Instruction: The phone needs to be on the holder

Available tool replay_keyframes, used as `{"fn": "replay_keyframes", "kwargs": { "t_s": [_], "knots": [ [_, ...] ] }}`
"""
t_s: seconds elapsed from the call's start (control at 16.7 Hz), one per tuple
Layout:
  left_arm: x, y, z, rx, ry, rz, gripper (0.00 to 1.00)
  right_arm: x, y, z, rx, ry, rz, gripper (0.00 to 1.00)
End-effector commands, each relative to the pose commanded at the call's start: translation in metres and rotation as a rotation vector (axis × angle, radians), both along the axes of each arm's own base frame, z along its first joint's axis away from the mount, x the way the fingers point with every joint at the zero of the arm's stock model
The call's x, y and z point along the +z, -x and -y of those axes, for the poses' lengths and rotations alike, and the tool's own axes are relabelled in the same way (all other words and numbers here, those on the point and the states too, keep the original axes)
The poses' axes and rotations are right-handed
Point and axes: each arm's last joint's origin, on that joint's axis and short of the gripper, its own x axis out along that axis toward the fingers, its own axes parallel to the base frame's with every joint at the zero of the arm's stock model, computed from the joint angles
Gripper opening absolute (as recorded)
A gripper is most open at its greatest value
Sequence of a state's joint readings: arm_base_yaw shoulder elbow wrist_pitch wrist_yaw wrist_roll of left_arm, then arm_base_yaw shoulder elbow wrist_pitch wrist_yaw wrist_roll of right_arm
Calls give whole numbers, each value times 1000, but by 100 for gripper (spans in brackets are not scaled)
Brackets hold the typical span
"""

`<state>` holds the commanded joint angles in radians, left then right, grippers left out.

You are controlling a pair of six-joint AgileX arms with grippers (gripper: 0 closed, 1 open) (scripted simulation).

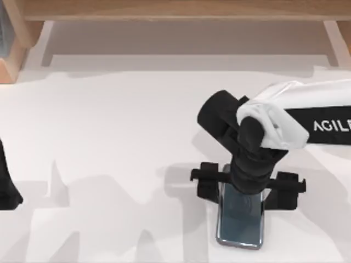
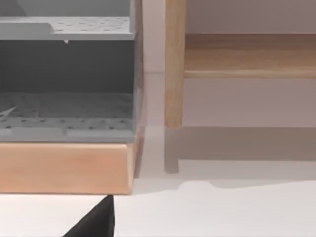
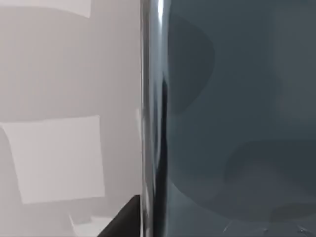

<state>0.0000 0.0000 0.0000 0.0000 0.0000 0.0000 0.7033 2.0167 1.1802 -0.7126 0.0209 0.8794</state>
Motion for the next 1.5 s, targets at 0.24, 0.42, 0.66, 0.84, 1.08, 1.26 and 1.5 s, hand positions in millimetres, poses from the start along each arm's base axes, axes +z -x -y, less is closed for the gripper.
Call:
{"fn": "replay_keyframes", "kwargs": {
  "t_s": [0.24, 0.42, 0.66, 0.84, 1.08, 1.26, 1.5],
  "knots": [
    [0, 0, 0, 0, 0, 0, 100, 0, 0, 0, 0, 0, 0, 0],
    [0, 0, 0, 0, 0, 0, 100, 0, 0, 0, 0, 0, 0, 0],
    [0, 0, 0, 0, 0, 0, 100, 25, 1, 1, 9, 7, 23, 0],
    [0, 0, 0, 0, 0, 0, 100, 35, 1, 1, 9, 9, 22, 0],
    [0, 0, 0, 0, 0, 0, 100, 36, 1, 1, 8, 10, 20, 0],
    [0, 0, 0, 0, 0, 0, 100, 48, -5, 2, 17, -38, 49, 0],
    [0, 0, 0, 0, 0, 0, 100, 91, -31, 22, 82, -222, 152, 0]
  ]
}}
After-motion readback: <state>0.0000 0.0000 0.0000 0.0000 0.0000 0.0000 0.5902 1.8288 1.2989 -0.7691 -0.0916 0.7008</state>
